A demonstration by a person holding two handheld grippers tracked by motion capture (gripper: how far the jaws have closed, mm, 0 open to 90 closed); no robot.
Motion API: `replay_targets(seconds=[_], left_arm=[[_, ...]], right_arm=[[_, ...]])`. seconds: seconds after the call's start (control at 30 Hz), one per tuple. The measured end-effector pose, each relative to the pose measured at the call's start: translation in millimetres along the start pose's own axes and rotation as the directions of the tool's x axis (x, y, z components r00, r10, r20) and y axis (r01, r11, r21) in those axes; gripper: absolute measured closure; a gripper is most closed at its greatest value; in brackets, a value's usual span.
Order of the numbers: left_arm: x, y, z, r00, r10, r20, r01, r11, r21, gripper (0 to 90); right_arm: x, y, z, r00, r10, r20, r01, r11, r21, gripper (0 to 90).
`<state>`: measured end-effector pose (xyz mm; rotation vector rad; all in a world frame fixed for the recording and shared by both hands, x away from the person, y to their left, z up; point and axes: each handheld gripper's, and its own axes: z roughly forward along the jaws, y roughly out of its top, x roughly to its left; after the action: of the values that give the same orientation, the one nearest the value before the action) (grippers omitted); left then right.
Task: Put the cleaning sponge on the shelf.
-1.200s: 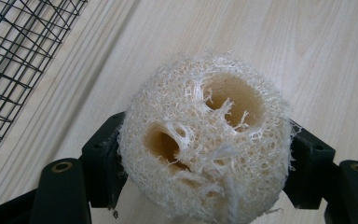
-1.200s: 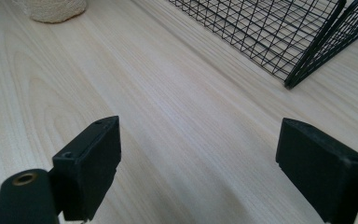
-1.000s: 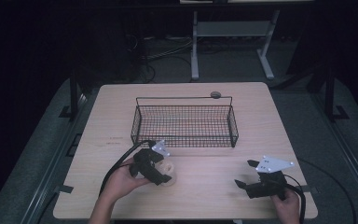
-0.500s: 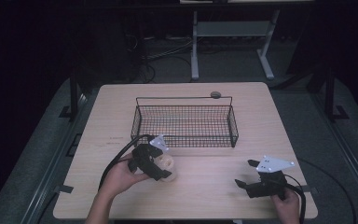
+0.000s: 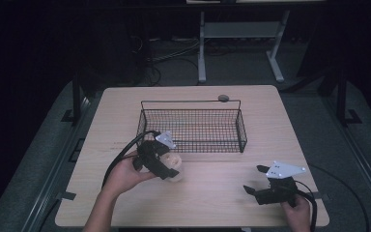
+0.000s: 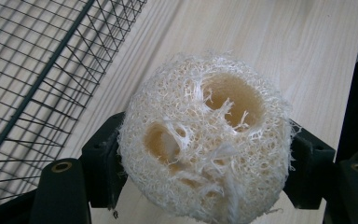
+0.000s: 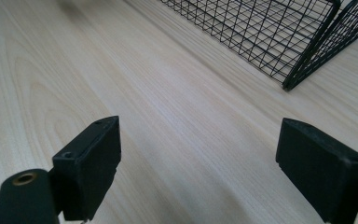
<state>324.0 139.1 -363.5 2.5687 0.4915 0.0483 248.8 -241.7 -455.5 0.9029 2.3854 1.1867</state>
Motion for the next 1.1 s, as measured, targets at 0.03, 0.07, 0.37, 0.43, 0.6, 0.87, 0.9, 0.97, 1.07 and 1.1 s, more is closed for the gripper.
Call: replay_targets(seconds=[0.03, 0.07, 0.37, 0.43, 0.6, 0.87, 0.9, 0.97, 1.07, 1.1], left_arm=[[0.1, 1.5, -1.9, 1.0000, -0.002, 0.000, 0.002, 1.0000, -0.003, 27.5], [0.1, 1.5, -1.9, 1.0000, -0.002, 0.000, 0.002, 1.0000, -0.003, 27.5], [3.4, 20.6, -14.4, 1.0000, 0.010, 0.000, -0.010, 0.9998, -0.016, 27.5], [4.2, 25.1, -16.2, 0.9999, 0.010, 0.000, -0.010, 0.9998, -0.020, 27.5], [6.2, 34.4, -18.7, 0.9997, 0.024, -0.005, -0.024, 0.9997, -0.010, 27.5], [12.8, 42.1, -19.7, 0.9998, 0.017, -0.004, -0.017, 0.9998, -0.013, 27.5], [13.5, 43.3, -20.5, 0.9999, 0.015, -0.004, -0.015, 0.9998, -0.015, 27.5], [15.2, 45.5, -22.4, 0.9998, 0.020, -0.009, -0.020, 0.9996, -0.018, 27.5], [18.2, 50.0, -25.5, 0.9998, 0.016, -0.015, -0.016, 0.9997, -0.020, 27.5], [19.3, 51.4, -26.6, 0.9998, 0.014, -0.015, -0.015, 0.9996, -0.023, 27.5]], right_arm=[[-0.2, 0.0, -0.1, 1.0000, 0.000, -0.002, 0.000, 1.000, -0.003, 13.5], [-0.1, 0.1, -0.3, 1.0000, 0.002, -0.004, -0.002, 1.000, -0.004, 13.5], [-0.3, 0.5, -0.3, 0.9999, 0.009, -0.010, -0.009, 1.000, -0.011, 13.5], [-0.5, 0.5, 0.0, 0.9999, 0.006, -0.009, -0.006, 1.000, -0.012, 13.5], [-0.8, 0.8, 0.5, 1.0000, 0.004, -0.006, -0.004, 1.000, -0.014, 13.5], [-0.9, 0.9, 0.8, 1.0000, 0.002, -0.005, -0.002, 1.000, -0.015, 13.4], [-0.7, 1.0, 0.8, 1.0000, 0.004, -0.005, -0.005, 1.000, -0.014, 13.4], [-0.7, 1.1, 0.9, 1.0000, 0.003, -0.005, -0.003, 1.000, -0.014, 13.5], [-0.3, 1.1, 0.9, 0.9999, 0.008, -0.006, -0.009, 1.000, -0.010, 13.5], [-0.7, 1.1, 0.9, 1.0000, 0.001, -0.004, -0.001, 1.000, -0.013, 13.5]])
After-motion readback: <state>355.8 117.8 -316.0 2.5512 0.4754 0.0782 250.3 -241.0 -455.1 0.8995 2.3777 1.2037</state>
